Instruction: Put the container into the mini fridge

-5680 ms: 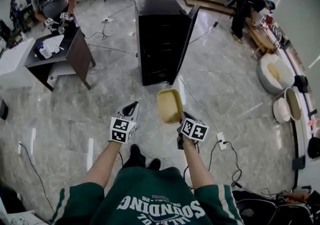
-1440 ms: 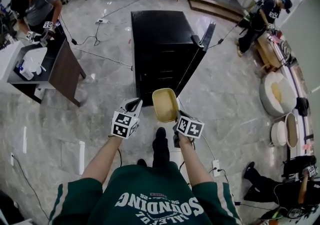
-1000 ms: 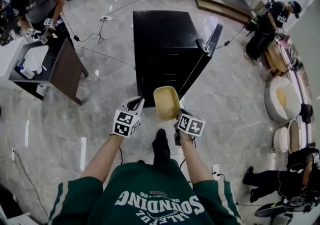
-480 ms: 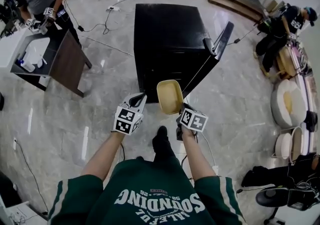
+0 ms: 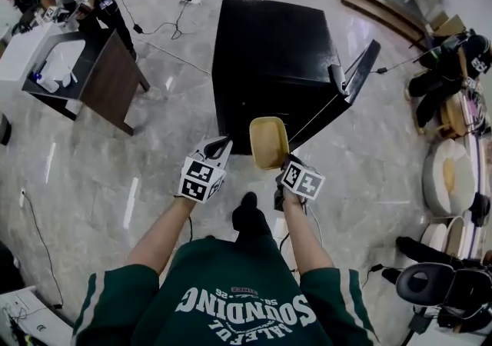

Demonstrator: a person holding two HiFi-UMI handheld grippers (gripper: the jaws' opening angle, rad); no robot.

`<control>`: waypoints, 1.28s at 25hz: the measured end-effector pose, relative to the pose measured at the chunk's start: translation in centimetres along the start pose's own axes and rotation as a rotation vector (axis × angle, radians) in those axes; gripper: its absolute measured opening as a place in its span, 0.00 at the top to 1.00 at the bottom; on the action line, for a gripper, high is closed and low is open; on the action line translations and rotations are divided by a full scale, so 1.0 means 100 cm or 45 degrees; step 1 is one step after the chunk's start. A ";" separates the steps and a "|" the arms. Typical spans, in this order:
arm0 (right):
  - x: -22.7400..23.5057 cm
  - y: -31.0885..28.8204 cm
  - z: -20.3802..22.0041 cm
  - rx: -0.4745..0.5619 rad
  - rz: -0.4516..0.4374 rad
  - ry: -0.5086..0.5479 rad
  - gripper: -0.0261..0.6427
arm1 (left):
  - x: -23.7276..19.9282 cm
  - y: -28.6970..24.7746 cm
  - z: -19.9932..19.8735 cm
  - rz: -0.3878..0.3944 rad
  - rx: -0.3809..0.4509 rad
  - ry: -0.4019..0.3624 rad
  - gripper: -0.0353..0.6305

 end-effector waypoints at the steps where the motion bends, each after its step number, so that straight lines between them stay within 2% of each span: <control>1: 0.002 -0.004 -0.002 -0.004 0.000 0.002 0.89 | -0.001 -0.003 0.000 -0.007 0.001 0.003 0.92; 7: 0.004 -0.030 -0.016 -0.030 -0.016 0.081 0.89 | -0.009 -0.020 0.003 -0.047 -0.003 0.017 0.92; 13: 0.013 -0.059 -0.024 -0.039 -0.020 0.072 0.89 | -0.016 -0.039 0.011 -0.074 0.002 0.040 0.92; 18: 0.024 -0.083 -0.028 -0.039 -0.019 -0.008 0.89 | -0.023 -0.056 0.018 -0.089 0.008 0.047 0.92; 32: 0.048 -0.150 -0.038 -0.042 -0.001 0.031 0.89 | -0.033 -0.105 0.050 -0.106 0.023 0.044 0.92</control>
Point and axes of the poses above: the fingertips, and each gripper's own axes: y backward along the fingers, x to its right, z out of its underside, the point moved 3 cm from there along y, backward along the fingers, and after that the axes turned 10 degrees about -z, right-handed, at the moved point
